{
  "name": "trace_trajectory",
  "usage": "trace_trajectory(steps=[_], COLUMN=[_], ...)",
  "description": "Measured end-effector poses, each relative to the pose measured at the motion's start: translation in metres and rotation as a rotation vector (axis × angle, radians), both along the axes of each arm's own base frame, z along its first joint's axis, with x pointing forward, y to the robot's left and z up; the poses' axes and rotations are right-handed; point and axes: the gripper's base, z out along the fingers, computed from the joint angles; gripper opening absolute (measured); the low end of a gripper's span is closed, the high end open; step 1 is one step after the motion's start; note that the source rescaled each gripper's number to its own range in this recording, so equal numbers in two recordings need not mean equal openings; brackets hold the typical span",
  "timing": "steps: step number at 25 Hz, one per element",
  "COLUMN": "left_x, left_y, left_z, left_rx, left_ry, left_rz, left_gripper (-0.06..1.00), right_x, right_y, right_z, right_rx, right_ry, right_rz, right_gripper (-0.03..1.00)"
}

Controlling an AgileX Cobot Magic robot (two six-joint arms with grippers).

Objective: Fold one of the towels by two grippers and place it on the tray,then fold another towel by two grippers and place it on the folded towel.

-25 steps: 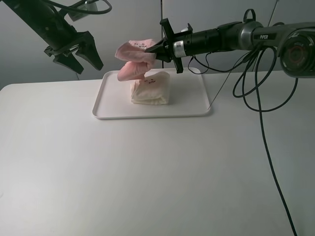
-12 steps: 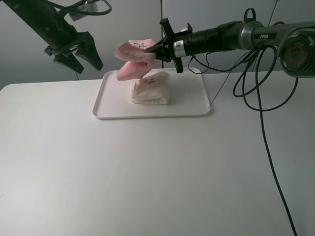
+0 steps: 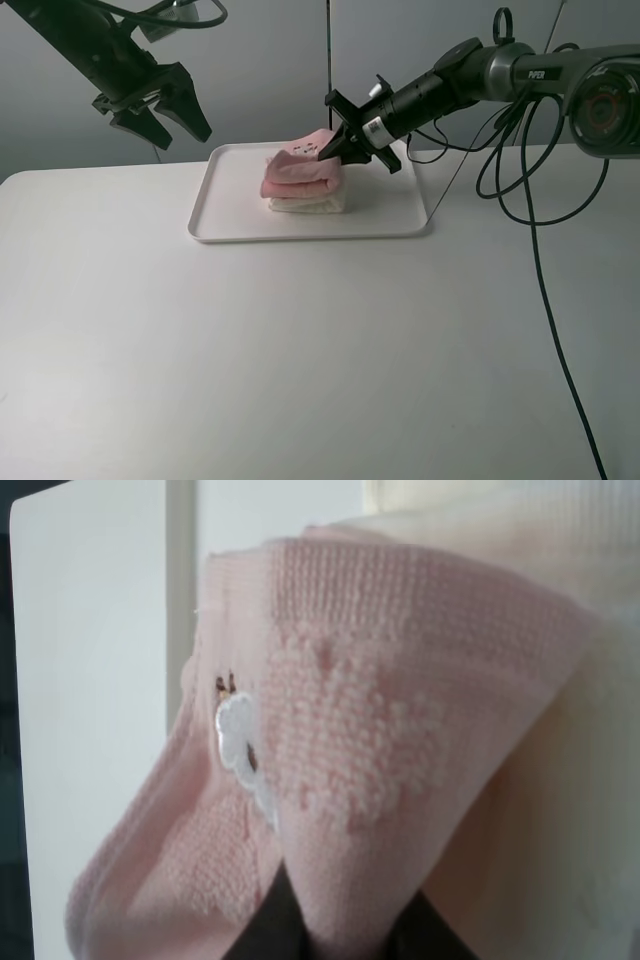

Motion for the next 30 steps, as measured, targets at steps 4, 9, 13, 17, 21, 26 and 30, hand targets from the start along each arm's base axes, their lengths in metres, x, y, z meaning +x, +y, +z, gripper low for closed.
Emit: trace_trajectory(steps=[4, 9, 13, 17, 21, 26, 30], left_x=[0.000, 0.000, 0.000, -0.003, -0.011, -0.027, -0.044], left_y=[0.000, 0.000, 0.000, 0.000, 0.001, 0.005, 0.014], left_z=[0.000, 0.000, 0.001, 0.010, 0.034, 0.072, 0.101], left_rx=[-0.004, -0.004, -0.004, -0.006, -0.010, 0.002, 0.074], left_ry=[0.000, 0.000, -0.001, -0.020, -0.083, -0.180, -0.252], left_rz=[0.001, 0.001, 0.001, 0.001, 0.004, 0.004, 0.033], left_gripper=[0.95, 0.95, 0.95, 0.95, 0.95, 0.95, 0.95], right_x=[-0.001, -0.006, -0.009, -0.009, -0.014, -0.031, -0.056], right_y=[0.005, 0.025, 0.026, 0.012, -0.004, -0.022, -0.036], right_z=[-0.001, -0.002, -0.001, 0.026, 0.075, 0.147, 0.208], right_rx=[-0.024, -0.033, -0.079, -0.280, -0.461, -0.602, -0.656], right_ry=[-0.014, -0.046, -0.083, -0.198, -0.322, -0.424, -0.506], right_rz=[0.010, 0.035, 0.078, 0.140, 0.181, 0.176, 0.138], right_gripper=[0.29, 0.92, 0.98, 0.98, 0.99, 0.99, 0.99])
